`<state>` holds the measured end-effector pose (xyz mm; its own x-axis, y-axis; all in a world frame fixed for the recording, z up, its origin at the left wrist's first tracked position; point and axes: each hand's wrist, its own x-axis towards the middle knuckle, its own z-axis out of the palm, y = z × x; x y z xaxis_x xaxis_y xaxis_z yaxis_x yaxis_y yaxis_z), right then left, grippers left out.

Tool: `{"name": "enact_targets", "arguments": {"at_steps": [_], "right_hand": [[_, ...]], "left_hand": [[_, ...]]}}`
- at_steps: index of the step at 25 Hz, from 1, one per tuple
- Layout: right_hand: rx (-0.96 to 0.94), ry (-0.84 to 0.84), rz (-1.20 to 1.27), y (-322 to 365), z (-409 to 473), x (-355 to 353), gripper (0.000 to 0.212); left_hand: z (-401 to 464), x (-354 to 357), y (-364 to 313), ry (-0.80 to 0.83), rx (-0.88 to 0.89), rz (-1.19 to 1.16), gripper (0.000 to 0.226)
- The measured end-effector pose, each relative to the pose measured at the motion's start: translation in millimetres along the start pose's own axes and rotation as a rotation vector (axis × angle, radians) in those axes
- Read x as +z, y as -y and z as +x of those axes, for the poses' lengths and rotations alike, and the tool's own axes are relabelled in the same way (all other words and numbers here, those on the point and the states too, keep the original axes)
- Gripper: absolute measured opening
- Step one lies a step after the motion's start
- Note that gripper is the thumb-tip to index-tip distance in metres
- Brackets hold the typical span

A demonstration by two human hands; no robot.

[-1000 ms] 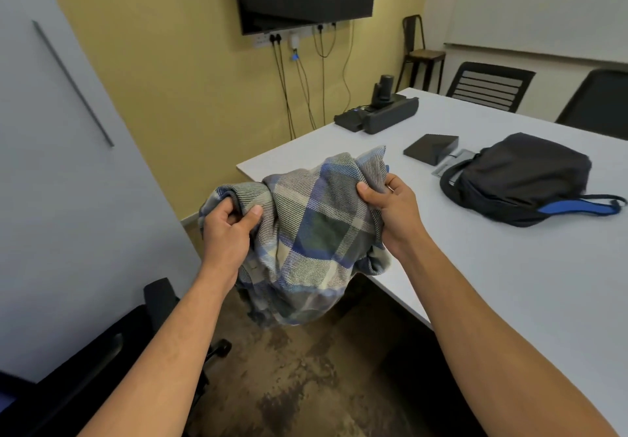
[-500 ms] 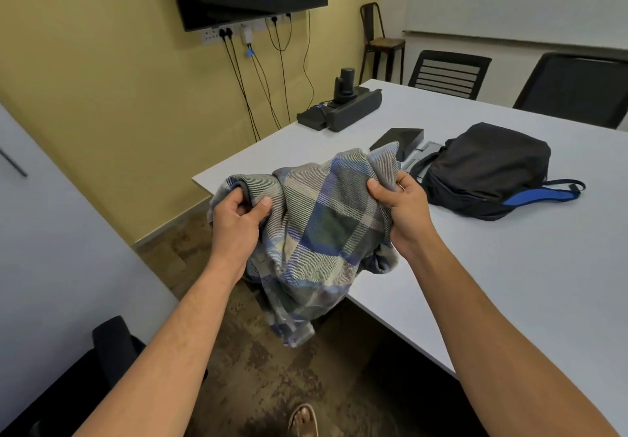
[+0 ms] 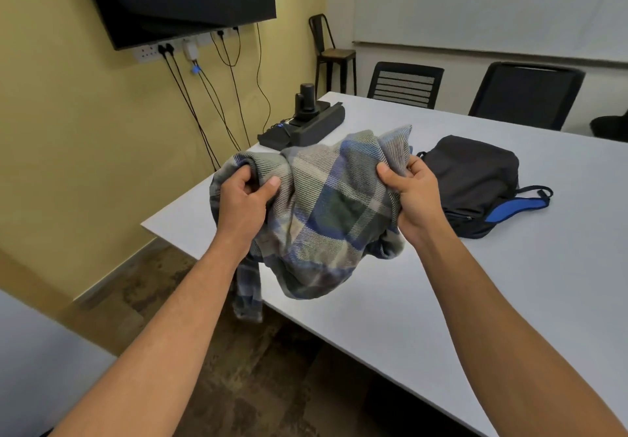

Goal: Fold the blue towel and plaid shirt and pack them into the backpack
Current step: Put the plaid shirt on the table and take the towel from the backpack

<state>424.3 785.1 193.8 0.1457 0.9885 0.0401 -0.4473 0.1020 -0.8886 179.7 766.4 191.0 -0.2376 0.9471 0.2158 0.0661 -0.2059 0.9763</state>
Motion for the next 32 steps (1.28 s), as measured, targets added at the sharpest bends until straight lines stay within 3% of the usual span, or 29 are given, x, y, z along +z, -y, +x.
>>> {"name": "enact_targets", "arguments": {"at_steps": [8, 21, 32], "right_hand": [[-0.049, -0.059, 0.03, -2, 76, 13, 0.037], [-0.123, 0.024, 0.03, 16, 219, 5, 0.03], [-0.095, -0.034, 0.04, -33, 284, 2, 0.031]], "left_hand": [[90, 28, 5, 0.061, 0.01, 0.011, 0.023], [221, 104, 10, 0.029, 0.138, 0.019, 0.023], [284, 116, 63, 0.043, 0.045, 0.055, 0.023]]}}
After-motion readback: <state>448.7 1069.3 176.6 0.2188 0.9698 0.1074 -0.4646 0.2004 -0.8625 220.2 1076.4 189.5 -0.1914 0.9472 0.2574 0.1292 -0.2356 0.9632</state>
